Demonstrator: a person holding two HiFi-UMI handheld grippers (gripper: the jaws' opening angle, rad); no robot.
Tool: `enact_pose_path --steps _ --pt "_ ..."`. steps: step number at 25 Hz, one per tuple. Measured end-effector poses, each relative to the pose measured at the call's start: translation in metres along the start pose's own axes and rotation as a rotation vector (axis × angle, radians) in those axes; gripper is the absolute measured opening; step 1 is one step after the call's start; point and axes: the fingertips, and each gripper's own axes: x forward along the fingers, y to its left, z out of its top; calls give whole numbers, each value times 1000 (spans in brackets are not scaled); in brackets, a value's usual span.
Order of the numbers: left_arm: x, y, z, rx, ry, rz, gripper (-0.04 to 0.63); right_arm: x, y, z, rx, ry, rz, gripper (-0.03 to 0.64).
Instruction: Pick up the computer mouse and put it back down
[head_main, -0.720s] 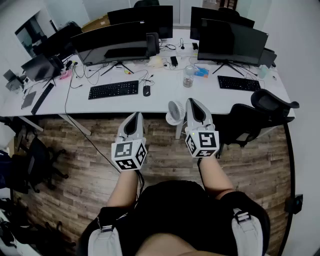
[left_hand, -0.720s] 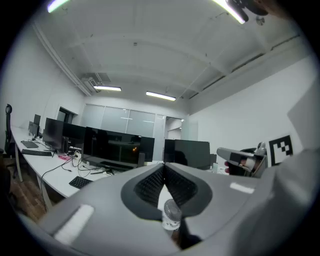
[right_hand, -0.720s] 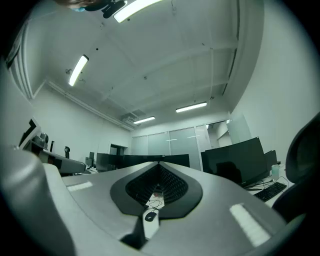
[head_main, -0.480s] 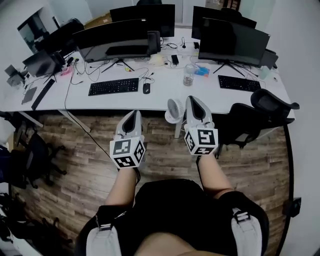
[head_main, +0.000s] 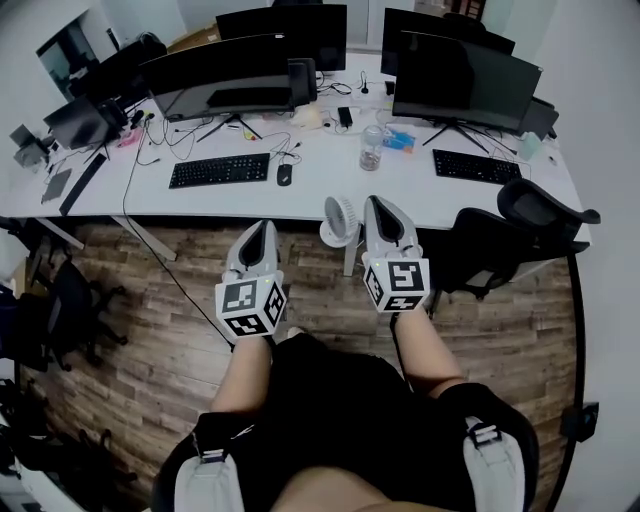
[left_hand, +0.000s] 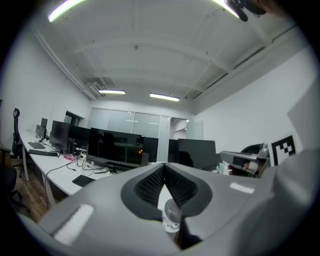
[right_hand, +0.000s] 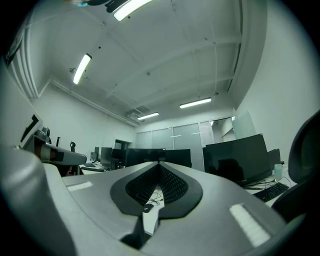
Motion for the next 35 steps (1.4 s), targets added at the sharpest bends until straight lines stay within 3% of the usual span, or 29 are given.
enact_pose_path --steps 8,22,27,33,35 --pt "67 31 -7 -15 -14 -14 55 65 -10 -27 3 25 -11 -3" --pt "271 137 -7 3 67 -97 55 264 -46 -44 -12 26 -130 -3" --pt "317 161 -31 -6 149 -102 55 298 -59 -60 -24 70 -166 -3" --pt "349 154 -80 -39 265 -128 57 309 -85 -78 -38 138 -204 -3" --pt "357 149 -96 -45 310 -133 154 308 -93 -84 -40 162 -208 -3"
